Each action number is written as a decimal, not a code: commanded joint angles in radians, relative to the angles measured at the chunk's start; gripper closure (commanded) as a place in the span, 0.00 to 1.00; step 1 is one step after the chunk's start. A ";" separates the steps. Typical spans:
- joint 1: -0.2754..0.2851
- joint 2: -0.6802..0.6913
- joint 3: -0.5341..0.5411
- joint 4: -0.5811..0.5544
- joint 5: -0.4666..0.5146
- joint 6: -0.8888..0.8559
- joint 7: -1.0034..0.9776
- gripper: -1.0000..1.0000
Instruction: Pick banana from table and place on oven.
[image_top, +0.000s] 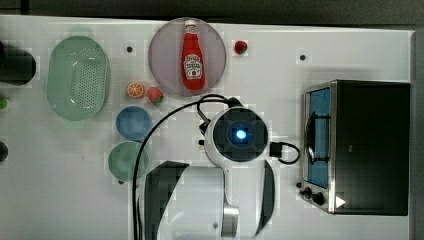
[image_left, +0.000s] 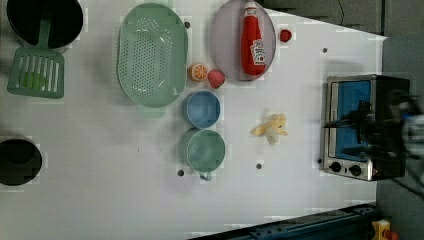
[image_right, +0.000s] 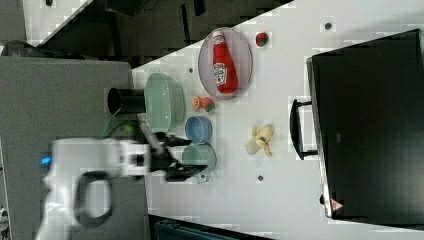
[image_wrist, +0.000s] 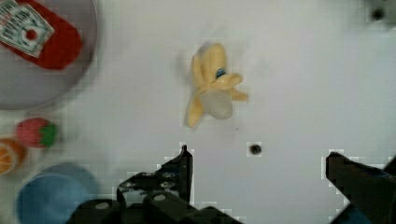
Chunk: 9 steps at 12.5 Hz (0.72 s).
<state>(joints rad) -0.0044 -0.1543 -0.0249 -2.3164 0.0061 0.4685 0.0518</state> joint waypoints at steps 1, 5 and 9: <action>-0.010 0.017 -0.017 -0.048 -0.001 0.135 0.031 0.00; -0.010 0.176 -0.033 -0.125 -0.001 0.382 0.031 0.00; -0.007 0.338 -0.034 -0.135 -0.001 0.546 0.035 0.00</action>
<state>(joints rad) 0.0003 0.1514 -0.0753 -2.4512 0.0234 1.0137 0.0521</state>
